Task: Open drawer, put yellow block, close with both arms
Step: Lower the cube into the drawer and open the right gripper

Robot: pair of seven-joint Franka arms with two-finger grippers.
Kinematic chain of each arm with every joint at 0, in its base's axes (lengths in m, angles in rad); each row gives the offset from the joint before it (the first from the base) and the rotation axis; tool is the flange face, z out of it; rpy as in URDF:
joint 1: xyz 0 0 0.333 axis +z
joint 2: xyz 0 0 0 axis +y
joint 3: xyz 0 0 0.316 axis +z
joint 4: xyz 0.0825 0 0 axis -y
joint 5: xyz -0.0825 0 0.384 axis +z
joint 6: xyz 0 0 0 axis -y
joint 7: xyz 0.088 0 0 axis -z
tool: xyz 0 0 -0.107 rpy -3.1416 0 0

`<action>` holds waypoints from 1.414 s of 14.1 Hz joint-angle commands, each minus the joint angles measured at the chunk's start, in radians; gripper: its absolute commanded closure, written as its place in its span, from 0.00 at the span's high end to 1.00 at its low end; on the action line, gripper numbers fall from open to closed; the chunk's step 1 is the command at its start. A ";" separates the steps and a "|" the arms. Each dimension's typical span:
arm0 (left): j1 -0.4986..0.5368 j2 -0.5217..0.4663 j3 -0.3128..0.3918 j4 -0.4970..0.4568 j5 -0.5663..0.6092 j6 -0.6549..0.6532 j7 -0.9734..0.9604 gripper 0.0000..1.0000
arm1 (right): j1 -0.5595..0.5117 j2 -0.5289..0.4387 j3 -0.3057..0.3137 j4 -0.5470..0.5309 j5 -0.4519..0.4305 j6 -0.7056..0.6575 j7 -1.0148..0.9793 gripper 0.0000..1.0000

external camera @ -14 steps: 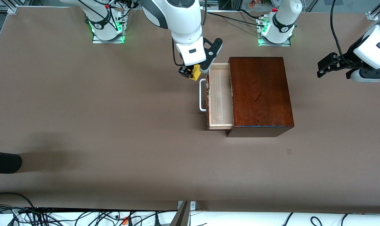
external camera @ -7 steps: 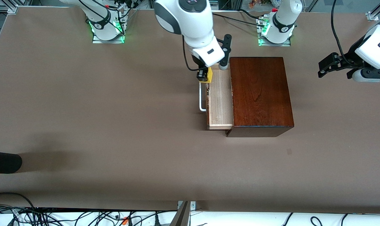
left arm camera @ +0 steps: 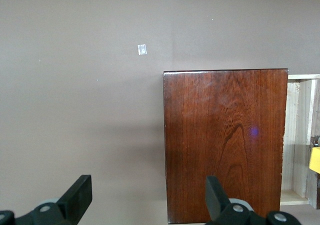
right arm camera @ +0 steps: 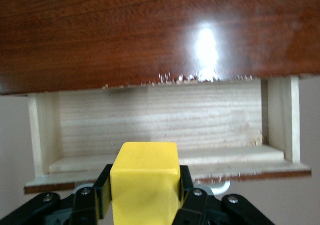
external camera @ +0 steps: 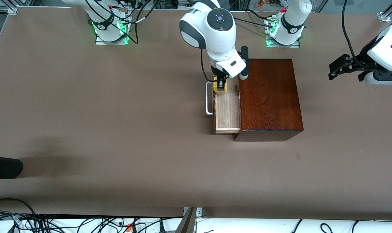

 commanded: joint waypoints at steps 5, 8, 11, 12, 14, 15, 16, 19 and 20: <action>-0.003 -0.008 0.008 -0.006 -0.020 0.010 0.020 1.00 | 0.047 0.061 -0.012 0.065 -0.060 0.015 -0.083 0.00; -0.003 -0.009 0.008 -0.006 -0.020 0.010 0.020 1.00 | 0.055 0.087 -0.012 0.065 -0.069 0.035 -0.091 0.00; -0.003 -0.008 0.008 -0.009 -0.020 0.010 0.020 1.00 | 0.055 0.103 -0.011 0.065 -0.083 0.049 -0.091 0.00; -0.003 -0.009 0.007 -0.009 -0.020 0.010 0.020 1.00 | 0.055 0.111 -0.011 0.065 -0.083 0.050 -0.091 0.00; -0.003 -0.008 0.007 -0.009 -0.021 0.010 0.020 1.00 | 0.055 0.111 -0.009 0.065 -0.083 0.056 -0.085 0.00; -0.003 -0.009 0.007 -0.009 -0.021 0.010 0.020 1.00 | 0.055 0.111 -0.009 0.063 -0.083 0.053 -0.074 0.00; -0.003 -0.008 0.007 -0.009 -0.021 0.010 0.020 1.00 | 0.055 0.111 -0.009 0.062 -0.081 0.052 -0.062 0.00; -0.003 -0.006 0.007 -0.011 -0.021 0.022 0.019 1.00 | 0.055 0.112 -0.009 0.057 -0.081 0.043 -0.040 0.00; -0.003 -0.008 0.005 -0.009 -0.021 0.022 0.017 1.00 | 0.055 0.112 -0.009 0.057 -0.080 0.040 -0.028 0.00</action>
